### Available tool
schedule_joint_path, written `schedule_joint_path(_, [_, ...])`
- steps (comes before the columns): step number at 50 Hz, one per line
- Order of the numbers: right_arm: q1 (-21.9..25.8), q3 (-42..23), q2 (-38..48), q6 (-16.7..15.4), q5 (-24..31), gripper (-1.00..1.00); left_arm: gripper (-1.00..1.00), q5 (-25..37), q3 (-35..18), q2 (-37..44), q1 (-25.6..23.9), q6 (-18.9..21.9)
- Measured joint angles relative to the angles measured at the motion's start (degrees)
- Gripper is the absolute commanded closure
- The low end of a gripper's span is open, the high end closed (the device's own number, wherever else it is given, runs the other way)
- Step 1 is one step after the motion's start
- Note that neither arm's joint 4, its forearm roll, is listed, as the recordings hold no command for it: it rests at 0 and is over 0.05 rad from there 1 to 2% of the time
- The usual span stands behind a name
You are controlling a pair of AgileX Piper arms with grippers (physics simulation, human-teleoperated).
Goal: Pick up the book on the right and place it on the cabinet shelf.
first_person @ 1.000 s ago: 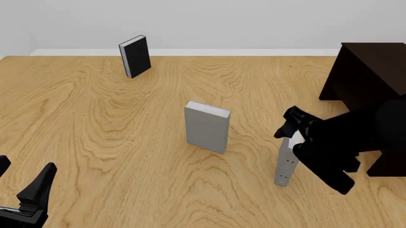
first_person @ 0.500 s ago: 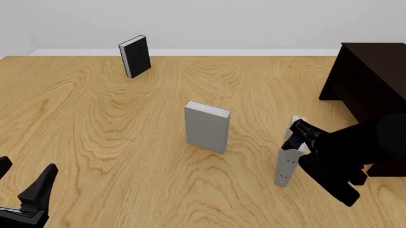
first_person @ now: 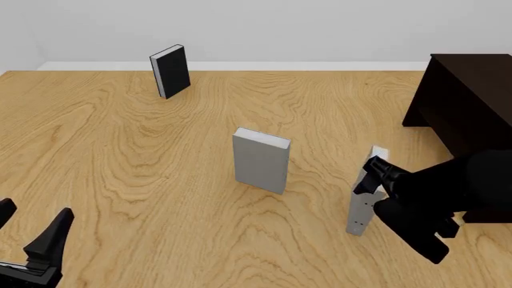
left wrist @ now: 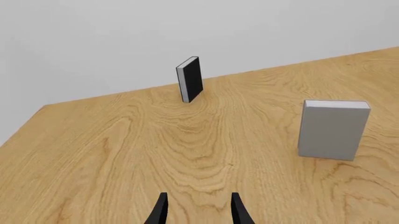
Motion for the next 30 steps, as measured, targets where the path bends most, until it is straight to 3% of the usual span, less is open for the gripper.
schedule_joint_path(15, [-0.36,0.67,1.42,0.00,-1.35,-1.00,-1.00,0.30,0.00,0.05,-0.03,-0.03])
schedule_joint_path(16, [-0.40,0.70,1.45,0.00,-1.37,1.00,-1.00,0.30,0.00,0.06,-0.03,-0.03])
schedule_joint_path(30, [-0.72,0.99,0.55,0.00,0.00,1.00,-1.00,0.25,0.00,0.15,0.02,-0.08])
